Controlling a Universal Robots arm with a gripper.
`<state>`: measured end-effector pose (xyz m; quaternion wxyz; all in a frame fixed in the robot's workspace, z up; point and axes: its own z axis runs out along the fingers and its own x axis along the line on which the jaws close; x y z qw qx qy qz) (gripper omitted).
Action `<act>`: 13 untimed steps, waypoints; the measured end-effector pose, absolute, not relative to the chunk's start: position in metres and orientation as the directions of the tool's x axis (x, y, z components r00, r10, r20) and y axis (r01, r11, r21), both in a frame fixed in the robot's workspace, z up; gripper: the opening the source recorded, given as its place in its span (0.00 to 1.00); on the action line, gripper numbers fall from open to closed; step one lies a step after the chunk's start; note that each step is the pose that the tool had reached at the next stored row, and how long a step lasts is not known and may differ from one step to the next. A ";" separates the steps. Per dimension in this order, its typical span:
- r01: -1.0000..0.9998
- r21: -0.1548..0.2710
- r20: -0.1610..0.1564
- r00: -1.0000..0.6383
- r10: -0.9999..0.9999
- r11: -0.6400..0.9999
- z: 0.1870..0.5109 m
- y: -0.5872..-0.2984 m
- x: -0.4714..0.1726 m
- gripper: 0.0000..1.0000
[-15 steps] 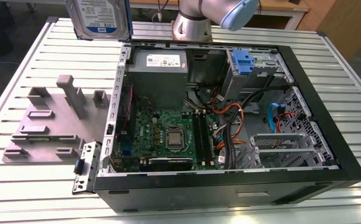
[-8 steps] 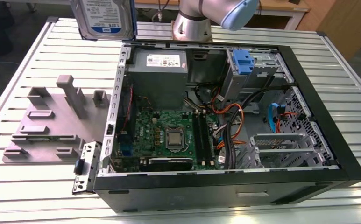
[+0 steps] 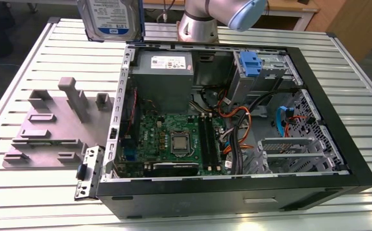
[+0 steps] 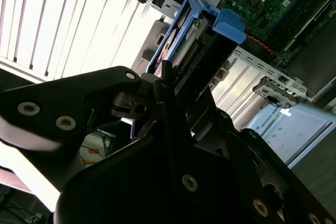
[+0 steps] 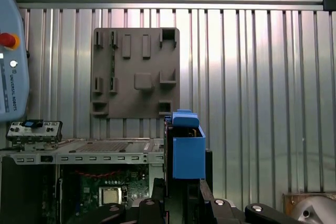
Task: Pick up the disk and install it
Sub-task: 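Pick up the disk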
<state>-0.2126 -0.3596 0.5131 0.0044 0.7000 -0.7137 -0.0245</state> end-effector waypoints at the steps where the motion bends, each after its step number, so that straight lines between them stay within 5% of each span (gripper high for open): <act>1: -0.999 0.041 -0.028 -0.020 -0.999 0.019 0.513 -0.360 -0.212 0.35; 13: -0.999 0.041 -0.028 -0.020 -0.999 0.019 0.513 -0.359 -0.196 0.35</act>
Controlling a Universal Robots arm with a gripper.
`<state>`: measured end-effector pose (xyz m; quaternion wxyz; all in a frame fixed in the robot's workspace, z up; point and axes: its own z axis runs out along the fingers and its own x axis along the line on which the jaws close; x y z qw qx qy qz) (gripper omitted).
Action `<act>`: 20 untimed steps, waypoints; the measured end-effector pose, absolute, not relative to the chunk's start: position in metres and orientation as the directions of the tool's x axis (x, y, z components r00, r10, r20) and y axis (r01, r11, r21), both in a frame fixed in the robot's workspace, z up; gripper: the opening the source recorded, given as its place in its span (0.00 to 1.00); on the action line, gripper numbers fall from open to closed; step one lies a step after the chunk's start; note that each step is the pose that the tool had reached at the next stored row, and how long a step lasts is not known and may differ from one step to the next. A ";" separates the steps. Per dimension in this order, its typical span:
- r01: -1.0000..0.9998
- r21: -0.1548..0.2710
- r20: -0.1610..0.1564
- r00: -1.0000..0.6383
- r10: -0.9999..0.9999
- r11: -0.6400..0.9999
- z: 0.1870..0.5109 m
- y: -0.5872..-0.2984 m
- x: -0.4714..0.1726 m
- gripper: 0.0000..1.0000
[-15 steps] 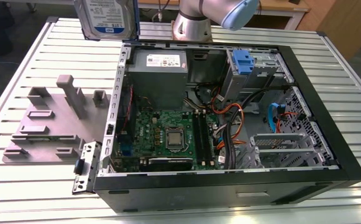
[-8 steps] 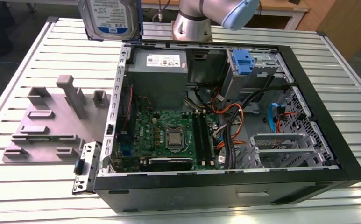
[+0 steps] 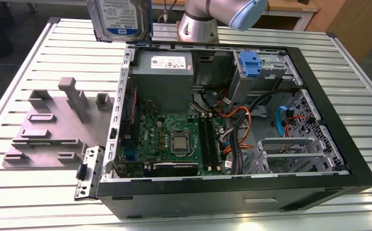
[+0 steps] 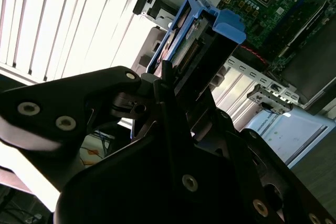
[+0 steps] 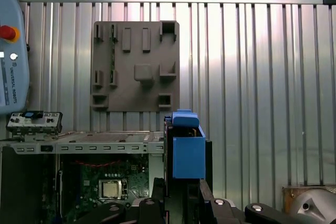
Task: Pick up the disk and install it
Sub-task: 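Pick up the disk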
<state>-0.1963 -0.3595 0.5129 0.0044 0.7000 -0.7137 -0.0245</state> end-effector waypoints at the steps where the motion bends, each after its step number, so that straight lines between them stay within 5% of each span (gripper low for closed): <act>1: -0.999 0.041 -0.028 -0.020 -0.999 0.019 0.513 -0.359 -0.195 0.35; 20: -0.999 0.041 -0.028 -0.020 -0.999 0.019 0.512 -0.359 -0.168 0.35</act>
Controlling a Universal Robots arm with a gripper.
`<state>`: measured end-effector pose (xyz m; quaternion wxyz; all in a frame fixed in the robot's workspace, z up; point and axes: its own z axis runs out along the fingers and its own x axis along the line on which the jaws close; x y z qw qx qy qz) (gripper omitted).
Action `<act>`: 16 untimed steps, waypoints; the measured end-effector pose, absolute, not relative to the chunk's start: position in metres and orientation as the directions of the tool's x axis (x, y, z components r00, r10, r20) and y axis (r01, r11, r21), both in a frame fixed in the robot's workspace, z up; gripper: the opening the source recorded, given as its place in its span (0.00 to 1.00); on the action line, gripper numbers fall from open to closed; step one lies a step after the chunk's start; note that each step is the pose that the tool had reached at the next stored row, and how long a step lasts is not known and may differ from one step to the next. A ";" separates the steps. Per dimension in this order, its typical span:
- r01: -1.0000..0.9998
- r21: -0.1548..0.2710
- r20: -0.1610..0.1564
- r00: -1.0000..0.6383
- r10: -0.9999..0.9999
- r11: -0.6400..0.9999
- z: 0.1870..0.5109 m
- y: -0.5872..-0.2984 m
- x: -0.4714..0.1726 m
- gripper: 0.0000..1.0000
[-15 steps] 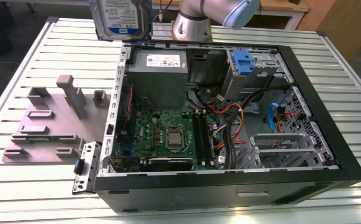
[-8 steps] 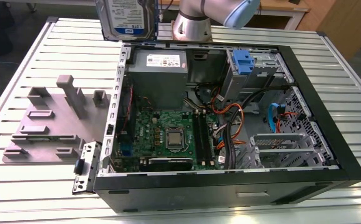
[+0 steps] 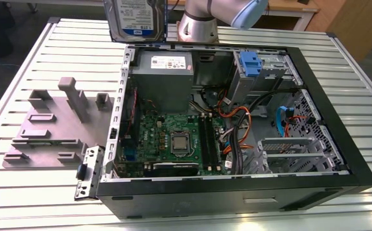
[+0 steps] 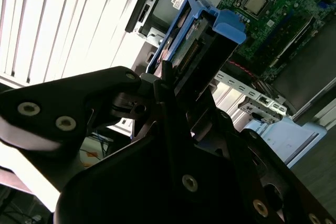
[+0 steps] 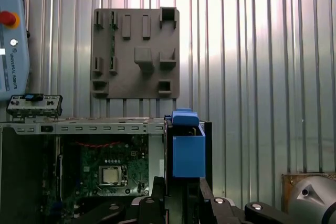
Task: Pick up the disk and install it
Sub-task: 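Pick up the disk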
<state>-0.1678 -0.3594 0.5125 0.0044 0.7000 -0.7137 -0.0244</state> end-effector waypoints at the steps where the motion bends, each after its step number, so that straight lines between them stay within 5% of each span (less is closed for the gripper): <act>1: -0.999 0.041 -0.028 -0.020 -0.999 0.019 0.512 -0.359 -0.167 0.35; 16: -0.999 0.041 -0.028 -0.020 -0.999 0.019 0.512 -0.359 -0.146 0.35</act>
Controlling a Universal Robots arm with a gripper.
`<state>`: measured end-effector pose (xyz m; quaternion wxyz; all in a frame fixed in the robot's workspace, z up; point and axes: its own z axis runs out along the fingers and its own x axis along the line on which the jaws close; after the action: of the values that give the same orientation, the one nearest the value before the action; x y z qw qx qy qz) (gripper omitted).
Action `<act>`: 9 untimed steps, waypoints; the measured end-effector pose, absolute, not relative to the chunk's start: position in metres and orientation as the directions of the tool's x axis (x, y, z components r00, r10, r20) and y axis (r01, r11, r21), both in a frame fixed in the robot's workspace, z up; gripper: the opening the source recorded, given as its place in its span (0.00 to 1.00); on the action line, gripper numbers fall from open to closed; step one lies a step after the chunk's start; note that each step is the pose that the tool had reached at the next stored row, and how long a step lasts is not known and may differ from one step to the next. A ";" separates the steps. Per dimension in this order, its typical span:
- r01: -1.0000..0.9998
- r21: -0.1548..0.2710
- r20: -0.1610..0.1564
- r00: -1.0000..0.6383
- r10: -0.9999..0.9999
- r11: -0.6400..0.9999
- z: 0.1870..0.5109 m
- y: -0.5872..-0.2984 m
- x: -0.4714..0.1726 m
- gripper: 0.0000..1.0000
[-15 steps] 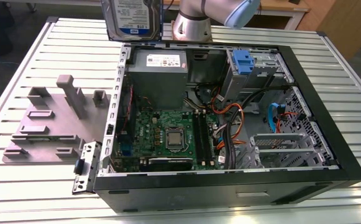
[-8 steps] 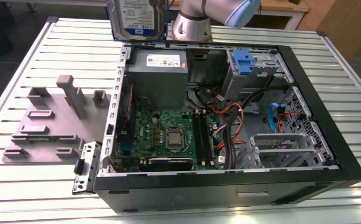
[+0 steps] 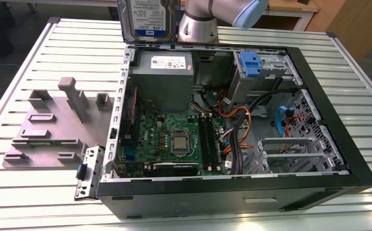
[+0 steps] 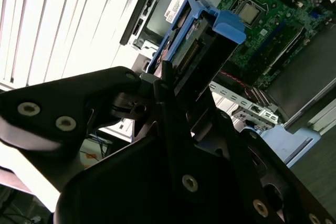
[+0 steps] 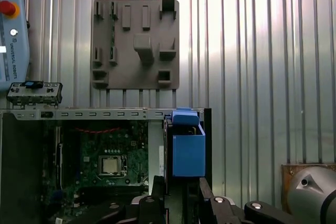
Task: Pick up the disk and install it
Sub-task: 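Pick up the disk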
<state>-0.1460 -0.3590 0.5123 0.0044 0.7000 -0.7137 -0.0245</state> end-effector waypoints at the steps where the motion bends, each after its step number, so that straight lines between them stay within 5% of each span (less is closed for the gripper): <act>1: -0.999 0.041 -0.028 -0.020 -0.999 0.019 0.512 -0.359 -0.144 0.35; 9: -0.999 0.041 -0.028 -0.020 -0.999 0.019 0.512 -0.359 -0.131 0.35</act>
<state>-0.1308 -0.3590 0.5121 0.0043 0.7000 -0.7137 -0.0245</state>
